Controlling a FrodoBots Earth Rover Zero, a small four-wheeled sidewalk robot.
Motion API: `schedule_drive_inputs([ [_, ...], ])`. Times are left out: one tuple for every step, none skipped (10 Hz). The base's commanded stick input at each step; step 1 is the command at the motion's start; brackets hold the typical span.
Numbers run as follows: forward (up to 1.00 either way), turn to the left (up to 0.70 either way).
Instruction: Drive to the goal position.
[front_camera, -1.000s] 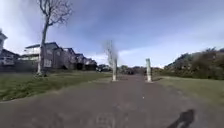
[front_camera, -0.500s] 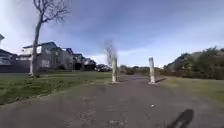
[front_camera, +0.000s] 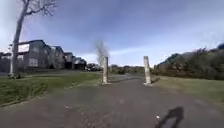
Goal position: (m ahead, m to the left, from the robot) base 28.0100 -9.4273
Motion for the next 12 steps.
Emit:
schedule_drive_inputs([
  [1.00,0.00],
  [1.00,0.00],
  [1.00,0.00],
  [1.00,0.00],
  [1.00,0.00],
  [1.00,0.00],
  [1.00,0.00],
  [1.00,0.00],
  [1.00,0.00],
  [1.00,0.00],
  [1.00,0.00],
  [1.00,0.00],
])
